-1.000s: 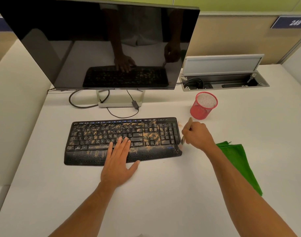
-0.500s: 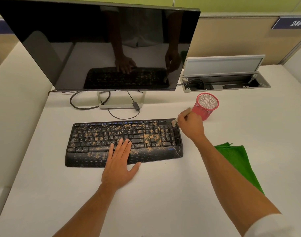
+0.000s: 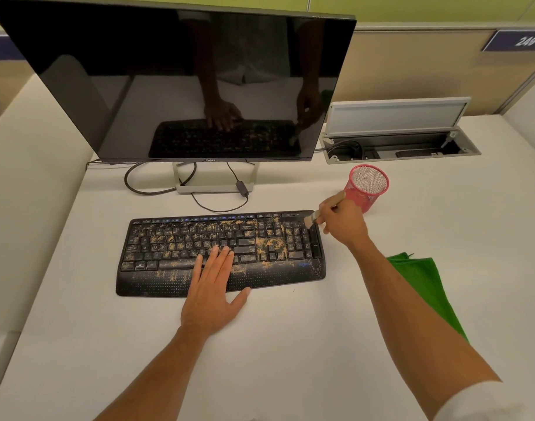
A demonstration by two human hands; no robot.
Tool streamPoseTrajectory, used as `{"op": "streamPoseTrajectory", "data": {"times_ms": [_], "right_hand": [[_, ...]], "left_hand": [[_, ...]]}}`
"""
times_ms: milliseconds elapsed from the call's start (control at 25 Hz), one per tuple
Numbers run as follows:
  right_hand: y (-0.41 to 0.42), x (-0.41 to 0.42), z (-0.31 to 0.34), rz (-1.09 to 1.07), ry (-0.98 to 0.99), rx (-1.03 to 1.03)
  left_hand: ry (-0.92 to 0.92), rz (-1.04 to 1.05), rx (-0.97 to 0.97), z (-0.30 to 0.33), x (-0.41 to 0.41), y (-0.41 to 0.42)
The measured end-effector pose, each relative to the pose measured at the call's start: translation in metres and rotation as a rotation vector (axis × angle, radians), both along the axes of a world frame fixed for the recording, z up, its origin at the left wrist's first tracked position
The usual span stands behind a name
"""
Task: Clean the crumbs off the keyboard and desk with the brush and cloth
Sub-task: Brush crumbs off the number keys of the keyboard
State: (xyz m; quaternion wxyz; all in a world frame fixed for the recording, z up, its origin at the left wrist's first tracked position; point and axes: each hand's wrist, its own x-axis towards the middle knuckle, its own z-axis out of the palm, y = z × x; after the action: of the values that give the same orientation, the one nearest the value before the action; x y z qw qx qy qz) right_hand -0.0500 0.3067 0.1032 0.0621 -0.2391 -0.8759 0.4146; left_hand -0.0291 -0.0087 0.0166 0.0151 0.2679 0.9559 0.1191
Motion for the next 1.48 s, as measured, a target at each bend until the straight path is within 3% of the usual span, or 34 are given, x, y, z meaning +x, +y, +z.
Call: {"op": "streamPoseTrajectory", "data": {"times_ms": [160, 280, 600, 800, 960, 1040, 1480], "right_hand": [[0.005, 0.002, -0.005, -0.123, -0.006, 0.18], [0.007, -0.001, -0.006, -0.072, 0.052, 0.094], [0.011, 0.005, -0.008, -0.066, -0.13, 0.163], [0.021, 0.01, 0.01, 0.123, -0.293, -0.061], [0.02, 0.006, 0.01, -0.045, -0.031, -0.013], [0.015, 0.004, 0.005, -0.025, 0.043, -0.005], [-0.009, 0.001, 0.004, 0.09, -0.125, 0.2]], "left_hand": [[-0.001, 0.001, -0.003, 0.0, 0.001, 0.0], [-0.001, 0.0, 0.006, 0.0, 0.0, 0.0], [0.01, -0.003, 0.016, -0.002, 0.0, -0.001], [0.018, -0.008, 0.017, -0.002, 0.0, -0.001], [0.022, -0.011, 0.024, -0.001, 0.0, 0.0], [0.019, -0.01, 0.025, -0.001, 0.0, -0.001], [0.02, -0.007, 0.026, -0.002, 0.0, -0.001]]}}
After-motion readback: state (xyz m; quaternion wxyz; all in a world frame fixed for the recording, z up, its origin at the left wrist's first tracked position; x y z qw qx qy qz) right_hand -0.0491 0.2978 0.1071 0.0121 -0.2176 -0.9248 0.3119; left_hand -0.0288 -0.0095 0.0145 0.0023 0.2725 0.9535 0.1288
